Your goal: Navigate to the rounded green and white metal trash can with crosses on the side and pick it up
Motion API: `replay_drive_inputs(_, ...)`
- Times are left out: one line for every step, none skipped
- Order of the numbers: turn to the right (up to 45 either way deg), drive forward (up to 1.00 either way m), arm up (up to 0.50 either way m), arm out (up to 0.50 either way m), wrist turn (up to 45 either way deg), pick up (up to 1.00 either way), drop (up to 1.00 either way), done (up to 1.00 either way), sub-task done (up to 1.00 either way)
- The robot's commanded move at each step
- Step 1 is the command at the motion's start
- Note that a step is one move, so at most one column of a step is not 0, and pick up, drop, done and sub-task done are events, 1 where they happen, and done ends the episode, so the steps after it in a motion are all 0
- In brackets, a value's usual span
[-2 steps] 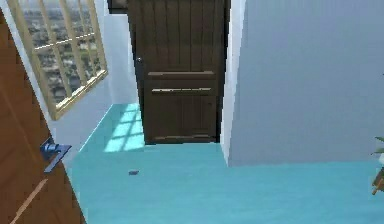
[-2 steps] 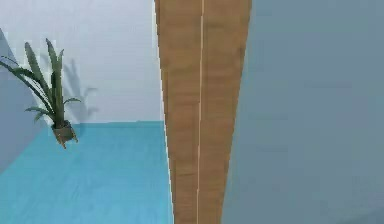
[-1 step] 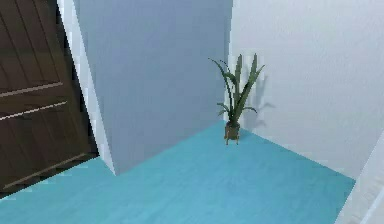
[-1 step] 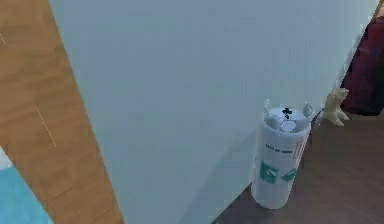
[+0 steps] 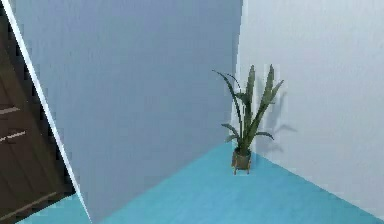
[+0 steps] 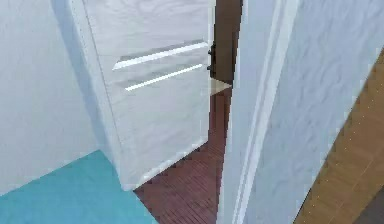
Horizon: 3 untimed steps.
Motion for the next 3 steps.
replay_drive_inputs(42.0, 0.0, 0.0, 0.0, 0.0, 0.0, 0.0, 0.0, 0.0)
replay_drive_inputs(0.0, 0.3, 0.0, 0.0, 0.0, 0.0, 0.0, 0.0, 0.0)
replay_drive_inputs(45.0, 0.0, 0.0, 0.0, 0.0, 0.0, 0.0, 0.0, 0.0)
